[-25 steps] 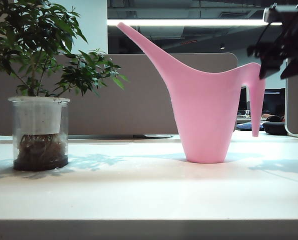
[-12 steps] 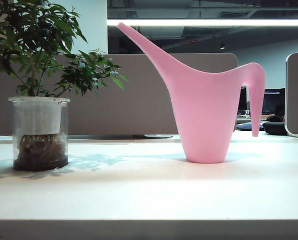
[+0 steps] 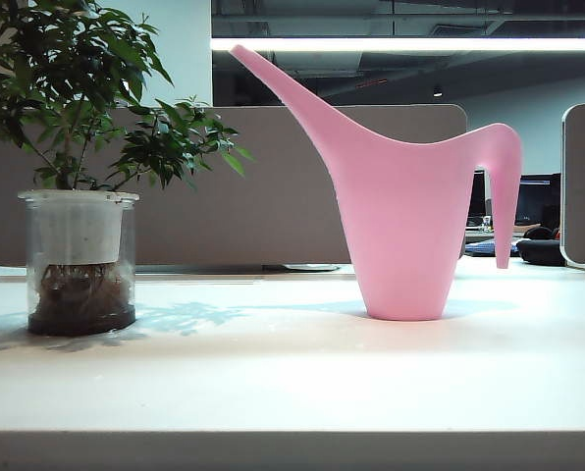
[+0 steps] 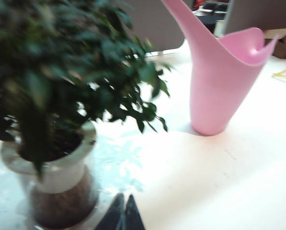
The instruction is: Pick up the watering can from the table, water the potted plant, and put the can back.
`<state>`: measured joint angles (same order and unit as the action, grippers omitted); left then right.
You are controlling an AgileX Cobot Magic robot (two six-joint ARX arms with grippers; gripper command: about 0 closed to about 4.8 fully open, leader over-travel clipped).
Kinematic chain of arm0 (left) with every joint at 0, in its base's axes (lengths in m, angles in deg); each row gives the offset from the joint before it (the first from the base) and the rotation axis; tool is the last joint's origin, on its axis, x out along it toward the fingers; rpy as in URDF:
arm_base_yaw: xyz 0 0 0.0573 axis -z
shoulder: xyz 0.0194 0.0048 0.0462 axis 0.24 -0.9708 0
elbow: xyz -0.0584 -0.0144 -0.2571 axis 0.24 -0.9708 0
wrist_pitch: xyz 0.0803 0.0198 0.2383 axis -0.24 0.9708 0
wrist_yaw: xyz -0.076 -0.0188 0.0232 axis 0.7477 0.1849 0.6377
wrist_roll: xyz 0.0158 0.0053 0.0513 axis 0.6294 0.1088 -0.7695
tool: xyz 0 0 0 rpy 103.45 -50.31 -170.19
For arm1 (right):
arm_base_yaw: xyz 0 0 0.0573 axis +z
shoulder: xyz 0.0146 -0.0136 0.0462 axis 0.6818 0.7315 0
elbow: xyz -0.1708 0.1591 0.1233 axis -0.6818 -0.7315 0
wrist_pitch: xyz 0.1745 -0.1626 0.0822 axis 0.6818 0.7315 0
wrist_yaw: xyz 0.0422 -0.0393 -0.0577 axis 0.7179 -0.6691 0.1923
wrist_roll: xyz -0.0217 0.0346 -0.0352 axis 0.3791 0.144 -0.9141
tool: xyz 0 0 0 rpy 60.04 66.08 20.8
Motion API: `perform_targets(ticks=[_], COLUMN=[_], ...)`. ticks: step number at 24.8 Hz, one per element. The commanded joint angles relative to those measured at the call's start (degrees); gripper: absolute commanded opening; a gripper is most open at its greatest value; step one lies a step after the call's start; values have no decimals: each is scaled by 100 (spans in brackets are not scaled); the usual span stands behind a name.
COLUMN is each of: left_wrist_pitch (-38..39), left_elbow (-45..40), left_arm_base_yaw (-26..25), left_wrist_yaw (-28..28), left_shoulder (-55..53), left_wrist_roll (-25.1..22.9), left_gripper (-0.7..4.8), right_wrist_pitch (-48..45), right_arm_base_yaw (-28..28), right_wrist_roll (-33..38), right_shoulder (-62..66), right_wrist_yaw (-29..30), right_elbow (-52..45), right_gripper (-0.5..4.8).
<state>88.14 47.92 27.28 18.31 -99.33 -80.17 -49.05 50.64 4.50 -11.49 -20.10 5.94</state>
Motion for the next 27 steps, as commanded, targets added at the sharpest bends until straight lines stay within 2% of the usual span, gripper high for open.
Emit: perform_targets(ticks=[1, 8, 12, 17, 20, 25, 27], left_wrist_pitch=[-796, -1928, -2931, -3014, -3338, -3093, -2776], left_elbow=[-608, -1547, -2146, -2479, -2787, -2782, -2782], left_arm_base_yaw=[-7, -9, -9, -9, -9, -9, -9], left_wrist_yaw=[107, -144, -160, -149, 2, -39, -46], left_shoulder=[254, 496, 496, 498, 669, 1200, 1532], left_wrist_roll=[90, 85, 260, 131, 313, 243, 243], left_gripper=[-4, -4, -4, -4, -5, -5, -5], right_wrist_pitch=[-675, -1788, -2518, -2990, -3143, -3335, -3517], right_arm_base_yaw=[4, 4, 4, 4, 4, 4, 4], right_wrist_roll=[20, 22, 61, 59, 59, 61, 61], right_shoulder=[-533, -1010, -1010, -1010, -1012, -1014, -1019], right_wrist_yaw=[149, 149, 146, 140, 146, 146, 146], right_elbow=[-640, -2033, -2892, -3379, -3595, -3807, -3897], right_gripper=[8, 8, 8, 8, 8, 9, 9])
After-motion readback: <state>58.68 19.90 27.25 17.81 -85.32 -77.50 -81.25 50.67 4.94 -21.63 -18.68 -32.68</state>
